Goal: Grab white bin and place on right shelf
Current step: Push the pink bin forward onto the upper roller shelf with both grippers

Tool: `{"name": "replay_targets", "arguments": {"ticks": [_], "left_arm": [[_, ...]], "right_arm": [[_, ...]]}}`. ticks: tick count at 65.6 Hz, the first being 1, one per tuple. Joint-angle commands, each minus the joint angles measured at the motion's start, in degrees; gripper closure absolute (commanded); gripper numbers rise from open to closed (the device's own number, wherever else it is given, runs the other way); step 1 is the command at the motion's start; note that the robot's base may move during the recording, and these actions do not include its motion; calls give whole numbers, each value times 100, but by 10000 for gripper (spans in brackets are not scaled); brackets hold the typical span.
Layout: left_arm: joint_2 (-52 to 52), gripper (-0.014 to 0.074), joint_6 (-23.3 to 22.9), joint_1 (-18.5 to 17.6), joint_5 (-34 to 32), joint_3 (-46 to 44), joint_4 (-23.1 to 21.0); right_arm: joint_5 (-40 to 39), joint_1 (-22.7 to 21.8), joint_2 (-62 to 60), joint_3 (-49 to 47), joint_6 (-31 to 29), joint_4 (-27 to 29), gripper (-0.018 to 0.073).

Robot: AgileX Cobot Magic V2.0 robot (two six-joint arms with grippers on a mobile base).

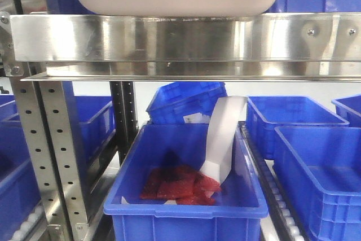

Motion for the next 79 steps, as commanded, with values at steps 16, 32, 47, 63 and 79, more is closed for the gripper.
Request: {"name": "replay_targets", "arguments": {"ticks": [16, 32, 47, 63, 79], "left_arm": [[58, 370, 98, -219, 79, -754, -646], [408, 370, 98, -343, -194, -754, -612], [475, 221, 352, -343, -401, -754, -612], [475, 78, 352, -333, -610, -754, -612], [475, 81, 342, 20, -486, -754, -612]], "right_arm": [[505, 114, 155, -1107, -167, 595, 176], [411, 114, 533, -1149, -167, 573, 176], [175, 114, 660, -1149, -236, 527, 129], [-390, 83, 660, -1149, -236, 349, -67], [-515, -414, 660, -1149, -230, 285, -66]]}}
